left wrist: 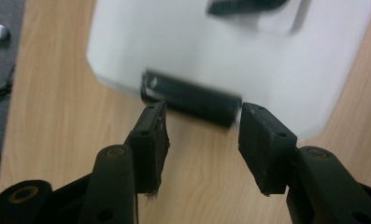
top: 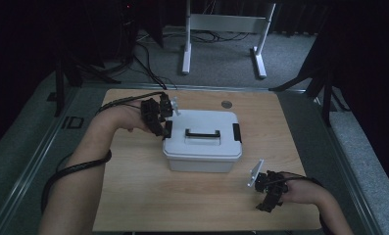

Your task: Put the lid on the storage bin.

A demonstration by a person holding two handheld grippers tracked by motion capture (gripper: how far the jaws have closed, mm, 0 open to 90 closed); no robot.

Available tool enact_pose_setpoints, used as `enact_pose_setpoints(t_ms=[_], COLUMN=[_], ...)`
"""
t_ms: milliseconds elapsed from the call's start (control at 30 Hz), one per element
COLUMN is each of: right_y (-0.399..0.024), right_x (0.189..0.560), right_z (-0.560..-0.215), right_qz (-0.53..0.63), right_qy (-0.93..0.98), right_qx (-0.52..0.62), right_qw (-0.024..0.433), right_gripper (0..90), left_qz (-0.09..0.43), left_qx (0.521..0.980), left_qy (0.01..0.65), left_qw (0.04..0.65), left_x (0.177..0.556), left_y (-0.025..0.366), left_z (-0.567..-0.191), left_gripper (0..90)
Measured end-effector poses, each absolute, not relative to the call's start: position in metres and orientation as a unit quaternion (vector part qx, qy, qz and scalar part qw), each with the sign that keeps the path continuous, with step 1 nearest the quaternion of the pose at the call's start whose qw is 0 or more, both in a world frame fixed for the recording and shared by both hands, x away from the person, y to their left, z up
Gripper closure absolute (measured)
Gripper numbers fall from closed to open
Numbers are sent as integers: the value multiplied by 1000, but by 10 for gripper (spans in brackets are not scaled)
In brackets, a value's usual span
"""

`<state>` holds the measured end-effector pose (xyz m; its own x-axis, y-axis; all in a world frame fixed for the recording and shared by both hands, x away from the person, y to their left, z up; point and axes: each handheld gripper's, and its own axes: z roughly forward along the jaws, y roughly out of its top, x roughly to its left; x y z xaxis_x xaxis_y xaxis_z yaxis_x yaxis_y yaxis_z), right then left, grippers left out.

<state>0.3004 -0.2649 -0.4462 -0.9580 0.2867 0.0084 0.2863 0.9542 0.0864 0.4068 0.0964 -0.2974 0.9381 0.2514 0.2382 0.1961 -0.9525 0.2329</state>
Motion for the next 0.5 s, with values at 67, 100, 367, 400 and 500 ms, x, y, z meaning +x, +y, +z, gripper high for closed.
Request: enact_pose_setpoints(t_ms=[67, 100, 367, 400, 500], right_y=[-264, -264, -260, -260, -259], right_x=[301, 301, 303, 303, 304], right_z=[-447, -447, -447, -448, -448], right_qz=[43, 40, 36, 38, 38], right_qy=[988, 989, 989, 989, 989], right_qx=[146, 145, 141, 141, 140], right_qw=[2, 3, 11, 12, 12], right_gripper=[181, 181, 172, 172, 172], left_qz=[130, 129, 117, 114, 114], left_qx=[979, 978, 976, 975, 975], left_qy=[120, 121, 149, 155, 157], left_qw=[106, 108, 105, 108, 110], left_x=[406, 405, 404, 403, 403], left_y=[105, 108, 133, 139, 145], left_z=[-301, -303, -325, -331, -337], left_gripper=[519, 521, 540, 540, 542])
